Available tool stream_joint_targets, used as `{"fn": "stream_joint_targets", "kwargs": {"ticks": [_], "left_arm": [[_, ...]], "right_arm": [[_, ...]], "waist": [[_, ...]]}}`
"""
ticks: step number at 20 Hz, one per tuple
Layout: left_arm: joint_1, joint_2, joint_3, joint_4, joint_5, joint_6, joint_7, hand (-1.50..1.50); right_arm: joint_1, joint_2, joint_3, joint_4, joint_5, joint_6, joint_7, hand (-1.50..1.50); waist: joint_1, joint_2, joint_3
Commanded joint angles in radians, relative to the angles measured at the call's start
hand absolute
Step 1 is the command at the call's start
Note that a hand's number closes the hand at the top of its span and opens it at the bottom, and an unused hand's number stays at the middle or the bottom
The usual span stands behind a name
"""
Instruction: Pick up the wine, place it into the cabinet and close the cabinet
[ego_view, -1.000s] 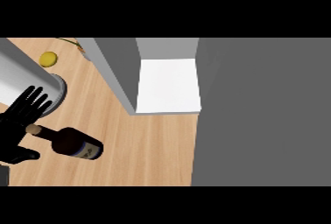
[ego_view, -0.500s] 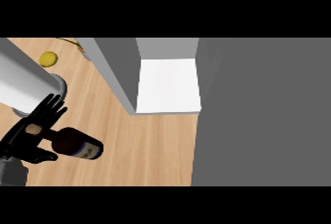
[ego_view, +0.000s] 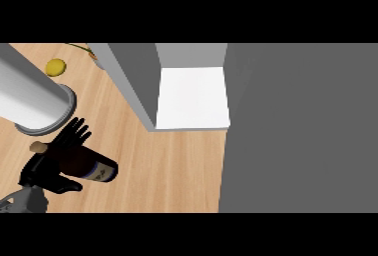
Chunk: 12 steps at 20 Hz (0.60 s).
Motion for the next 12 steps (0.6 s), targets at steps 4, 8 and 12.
{"fn": "stream_joint_targets", "kwargs": {"ticks": [4, 8, 12], "left_arm": [[-0.007, -0.026, -0.006, 0.078, -0.008, -0.003, -0.063, -1.50], [-0.029, -0.062, 0.002, 0.121, 0.018, 0.007, -0.057, -1.50], [-0.079, -0.030, 0.050, 0.187, 0.091, -0.022, 0.000, -1.50]], "right_arm": [[-0.022, -0.035, -0.086, -0.236, -0.094, -0.013, 0.159, -1.50], [0.010, -0.030, -0.061, -0.251, -0.086, -0.013, 0.147, -1.50], [0.004, -0.017, 0.005, -0.243, -0.034, -0.028, 0.159, -1.50]], "waist": [[0.013, 0.001, 0.000], [0.007, -0.001, 0.001], [0.007, -0.002, 0.001]]}}
